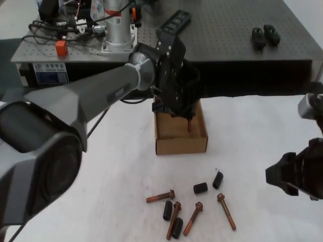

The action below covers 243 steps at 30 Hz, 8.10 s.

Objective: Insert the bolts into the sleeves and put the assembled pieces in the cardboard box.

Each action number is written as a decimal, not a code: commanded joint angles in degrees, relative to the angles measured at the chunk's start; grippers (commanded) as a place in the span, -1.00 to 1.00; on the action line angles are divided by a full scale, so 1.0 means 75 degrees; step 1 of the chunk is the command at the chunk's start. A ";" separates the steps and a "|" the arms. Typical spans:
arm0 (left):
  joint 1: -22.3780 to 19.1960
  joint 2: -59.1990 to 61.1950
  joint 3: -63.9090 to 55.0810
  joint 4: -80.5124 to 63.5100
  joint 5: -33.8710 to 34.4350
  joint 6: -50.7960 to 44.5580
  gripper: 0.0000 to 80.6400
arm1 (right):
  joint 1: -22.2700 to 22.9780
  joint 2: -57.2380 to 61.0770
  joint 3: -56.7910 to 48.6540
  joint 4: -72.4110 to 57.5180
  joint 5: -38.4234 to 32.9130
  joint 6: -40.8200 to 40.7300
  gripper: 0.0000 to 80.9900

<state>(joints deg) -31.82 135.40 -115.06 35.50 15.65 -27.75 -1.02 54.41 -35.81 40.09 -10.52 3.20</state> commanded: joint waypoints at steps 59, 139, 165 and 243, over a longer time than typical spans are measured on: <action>-0.1142 -0.3658 0.5570 0.1161 -0.0577 0.2724 -0.29 | 0.1644 0.2457 -0.0543 0.0679 0.1265 -0.0710 -0.93; -0.1205 -0.8961 1.0515 -0.7376 0.2184 0.1339 -0.98 | 0.2645 0.0478 -0.0128 -0.5512 -0.3495 0.3301 -1.00; -0.0360 -0.3722 0.4391 -0.3213 -0.1543 0.0960 -0.98 | 0.0999 -0.0333 -0.0128 -0.0101 0.0289 0.1281 -0.03; -0.0668 -0.3508 0.5380 0.0942 -0.0688 0.9572 -0.32 | 0.1264 0.2917 -0.0861 0.0333 0.0591 0.0397 -0.93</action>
<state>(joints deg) -36.70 108.29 -74.61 41.17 10.57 40.79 8.69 76.67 -41.95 42.41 -5.44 6.68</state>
